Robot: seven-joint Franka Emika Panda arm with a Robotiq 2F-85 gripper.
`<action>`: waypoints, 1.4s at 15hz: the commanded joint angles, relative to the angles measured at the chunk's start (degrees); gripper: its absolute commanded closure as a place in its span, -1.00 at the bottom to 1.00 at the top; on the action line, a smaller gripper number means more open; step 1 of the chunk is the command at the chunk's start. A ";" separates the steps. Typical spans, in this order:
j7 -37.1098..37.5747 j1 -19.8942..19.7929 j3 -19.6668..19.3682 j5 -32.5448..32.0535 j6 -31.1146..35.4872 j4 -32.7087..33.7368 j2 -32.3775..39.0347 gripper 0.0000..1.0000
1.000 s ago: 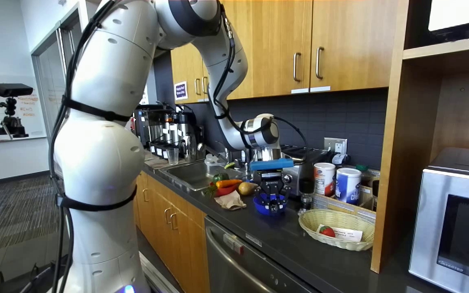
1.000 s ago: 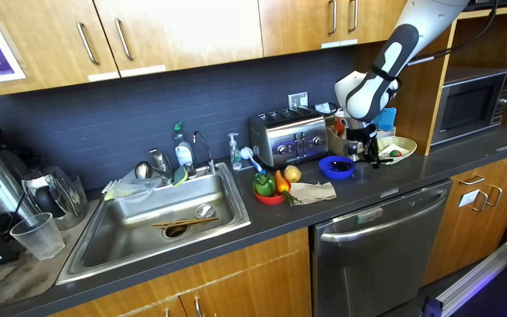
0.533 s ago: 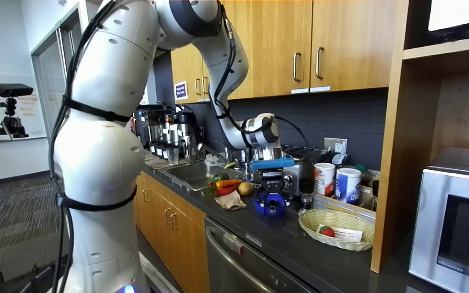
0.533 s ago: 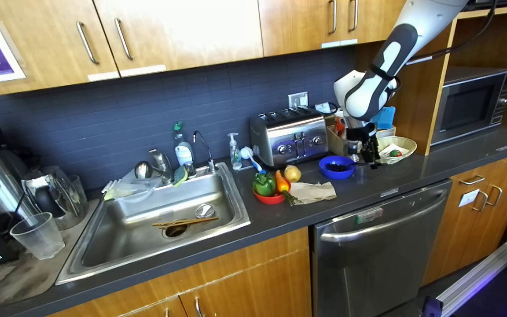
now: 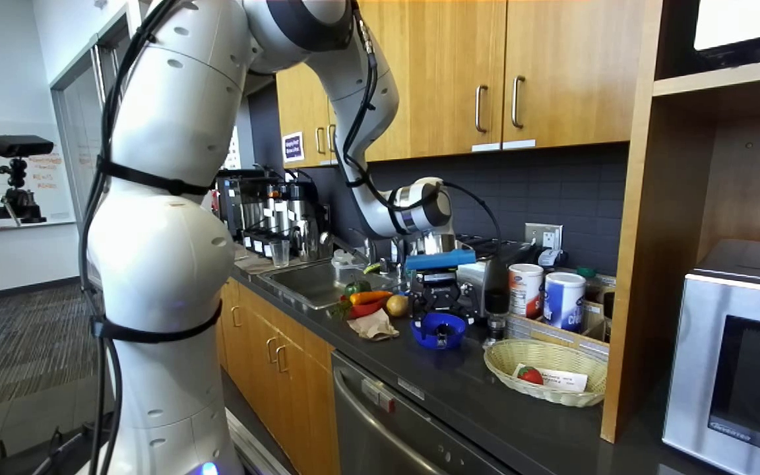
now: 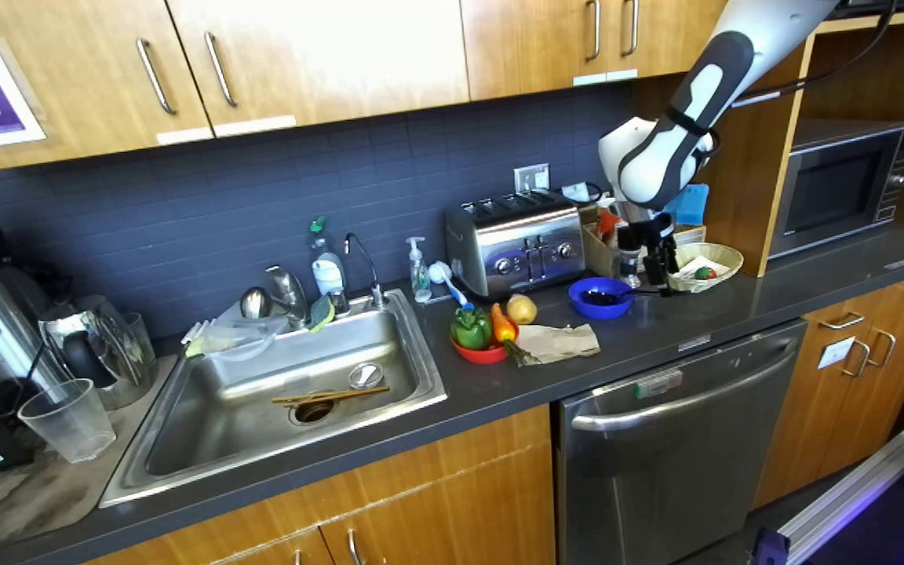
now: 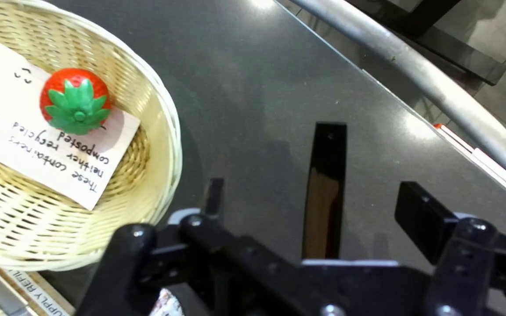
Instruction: Scoop up the object in the blue bowl and put it into the weaved basket
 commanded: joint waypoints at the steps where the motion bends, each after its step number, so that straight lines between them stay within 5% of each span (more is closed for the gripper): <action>1: 0.17 -0.65 0.09 0.37 2.82 -6.39 -6.61 -1.00; 21: -6.45 -3.59 -2.01 11.79 16.72 -23.88 -20.17 -1.00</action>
